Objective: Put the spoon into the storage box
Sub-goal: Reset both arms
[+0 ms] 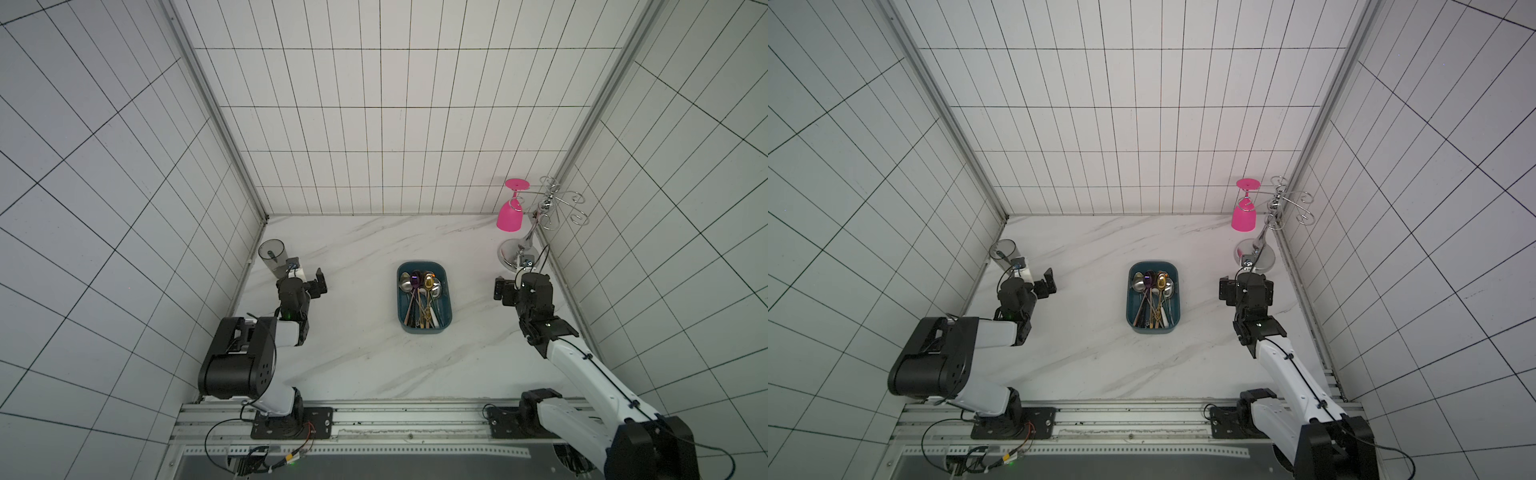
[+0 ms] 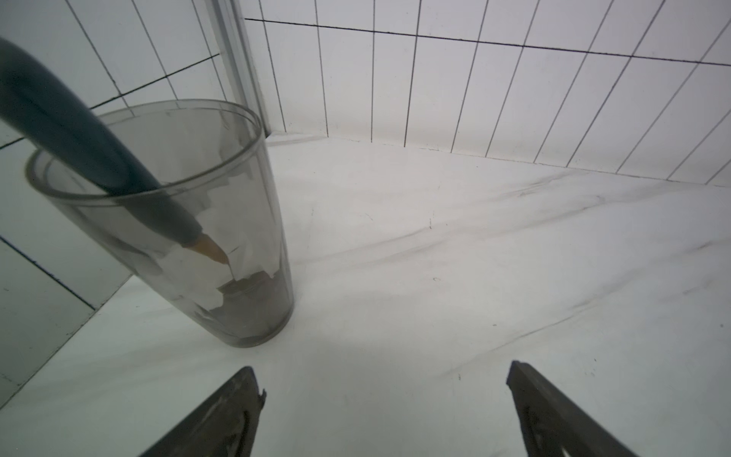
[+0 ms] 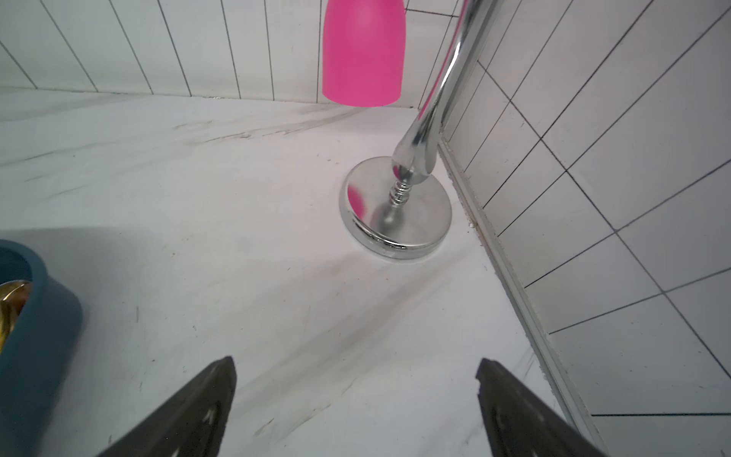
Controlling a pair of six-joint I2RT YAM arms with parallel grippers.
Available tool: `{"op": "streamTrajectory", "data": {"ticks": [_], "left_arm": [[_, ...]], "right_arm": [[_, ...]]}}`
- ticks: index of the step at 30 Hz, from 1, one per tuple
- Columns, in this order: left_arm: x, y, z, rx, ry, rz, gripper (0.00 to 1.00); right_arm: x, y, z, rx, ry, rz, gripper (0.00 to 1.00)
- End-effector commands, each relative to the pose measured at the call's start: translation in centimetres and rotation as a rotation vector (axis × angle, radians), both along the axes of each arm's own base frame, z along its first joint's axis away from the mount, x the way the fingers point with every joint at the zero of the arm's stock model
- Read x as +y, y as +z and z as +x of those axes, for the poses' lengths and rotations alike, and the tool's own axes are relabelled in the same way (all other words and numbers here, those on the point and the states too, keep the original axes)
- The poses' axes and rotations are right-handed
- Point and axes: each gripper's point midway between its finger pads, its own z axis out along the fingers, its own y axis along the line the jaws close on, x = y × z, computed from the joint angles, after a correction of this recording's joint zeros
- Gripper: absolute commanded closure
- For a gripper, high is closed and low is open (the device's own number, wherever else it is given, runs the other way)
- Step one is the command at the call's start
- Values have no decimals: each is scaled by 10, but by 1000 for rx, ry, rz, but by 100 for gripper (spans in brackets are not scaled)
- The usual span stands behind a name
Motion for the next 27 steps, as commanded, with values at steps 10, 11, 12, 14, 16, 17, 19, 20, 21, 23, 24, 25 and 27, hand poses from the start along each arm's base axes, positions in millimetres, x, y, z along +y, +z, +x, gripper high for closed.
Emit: {"op": "streamTrajectory", "data": {"ticks": [10,11,12,14,16,17,19,20,21,23,24,25,27], "left_arm": [[15,9,5,-28,109,-1,1],[15,9,6,-28,109,-1,1],[15,10,6,-30,109,-1,1],[16,9,5,-28,111,2,1],[15,9,5,-29,112,2,1],[16,9,5,-29,112,2,1],[15,10,6,-29,113,4,1],[15,9,6,-29,113,4,1],[15,9,6,-28,113,5,1],[15,9,6,-27,114,5,1],[15,9,6,-28,114,5,1],[15,10,6,-29,114,5,1],[15,9,5,-28,114,4,1]], "right_arm": [[-34,-24,14,-126,-111,-22,1],[-35,-27,14,-131,-114,-19,2],[-35,-30,15,-131,-117,-16,1],[-35,-34,15,-133,-116,-13,1],[-34,-37,15,-132,-105,-14,2],[-34,-38,15,-131,-104,-16,1],[-34,-38,15,-131,-100,-22,1],[-34,-37,15,-133,-102,-22,2],[-34,-37,15,-136,-102,-22,1],[-34,-37,15,-135,-95,-24,2],[-33,-36,15,-136,-93,-27,1],[-33,-37,14,-135,-91,-26,1],[-32,-36,14,-136,-83,-27,1]]}}
